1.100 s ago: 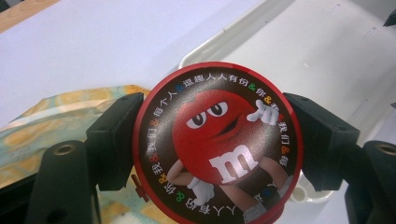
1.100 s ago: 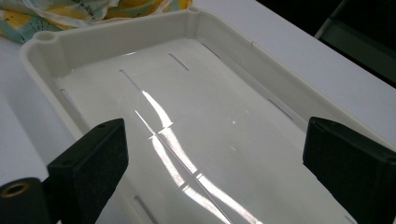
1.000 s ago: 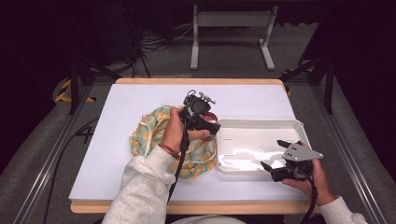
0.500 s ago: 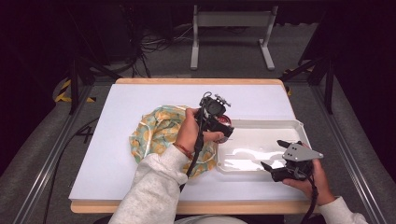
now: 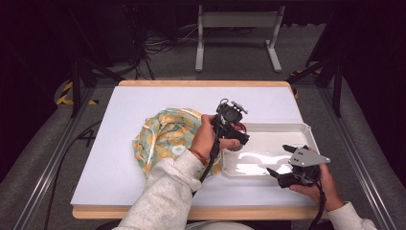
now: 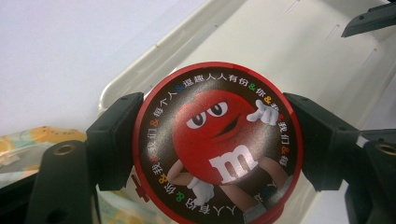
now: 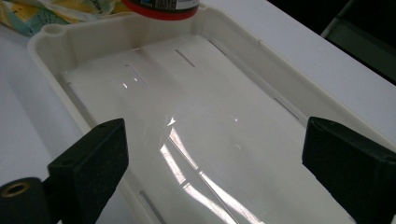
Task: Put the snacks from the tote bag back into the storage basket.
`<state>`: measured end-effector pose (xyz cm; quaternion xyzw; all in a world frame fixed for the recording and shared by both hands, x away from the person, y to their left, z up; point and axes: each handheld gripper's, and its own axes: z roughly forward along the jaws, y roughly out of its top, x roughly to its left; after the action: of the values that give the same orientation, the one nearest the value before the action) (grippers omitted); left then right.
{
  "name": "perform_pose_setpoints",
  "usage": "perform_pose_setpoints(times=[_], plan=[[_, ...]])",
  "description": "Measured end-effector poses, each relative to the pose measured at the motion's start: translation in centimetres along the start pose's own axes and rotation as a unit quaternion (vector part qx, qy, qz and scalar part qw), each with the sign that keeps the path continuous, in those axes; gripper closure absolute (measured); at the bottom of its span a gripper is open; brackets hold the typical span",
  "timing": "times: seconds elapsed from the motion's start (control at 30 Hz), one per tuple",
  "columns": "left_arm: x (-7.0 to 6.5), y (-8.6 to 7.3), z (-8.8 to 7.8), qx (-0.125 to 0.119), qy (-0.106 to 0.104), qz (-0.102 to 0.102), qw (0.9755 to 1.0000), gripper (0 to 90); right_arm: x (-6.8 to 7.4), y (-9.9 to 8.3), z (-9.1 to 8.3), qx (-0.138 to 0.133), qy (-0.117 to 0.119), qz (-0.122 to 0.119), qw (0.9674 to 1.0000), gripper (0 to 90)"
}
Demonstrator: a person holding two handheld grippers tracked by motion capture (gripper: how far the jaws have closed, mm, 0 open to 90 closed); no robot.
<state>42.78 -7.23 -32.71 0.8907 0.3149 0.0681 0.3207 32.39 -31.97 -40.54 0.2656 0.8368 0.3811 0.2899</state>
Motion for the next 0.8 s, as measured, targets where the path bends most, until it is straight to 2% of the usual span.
perform_pose_setpoints(times=[0.23,0.37,0.6,0.73,0.8], plan=[[-0.7,0.3,1.1,0.004,-0.006,0.005,1.0000,25.6,-0.1,0.0,-0.2,-0.009,-0.002,0.005,0.9999,7.9],[-1.3,0.3,2.1,0.014,-0.012,0.010,0.9998,25.6,-0.1,0.1,-0.4,-0.025,-0.007,0.001,0.9997,8.3],[-1.8,0.5,3.2,0.027,-0.012,0.016,0.9994,25.6,-0.1,0.0,-0.4,-0.018,-0.006,0.003,0.9998,8.2],[-1.8,0.3,3.6,0.027,-0.011,0.009,0.9995,25.5,-0.2,0.0,-0.4,-0.019,-0.007,0.003,0.9998,8.2],[-1.7,0.2,3.8,0.021,-0.017,0.000,0.9996,25.5,-0.2,0.0,-0.4,-0.018,-0.006,0.003,0.9998,8.3]])
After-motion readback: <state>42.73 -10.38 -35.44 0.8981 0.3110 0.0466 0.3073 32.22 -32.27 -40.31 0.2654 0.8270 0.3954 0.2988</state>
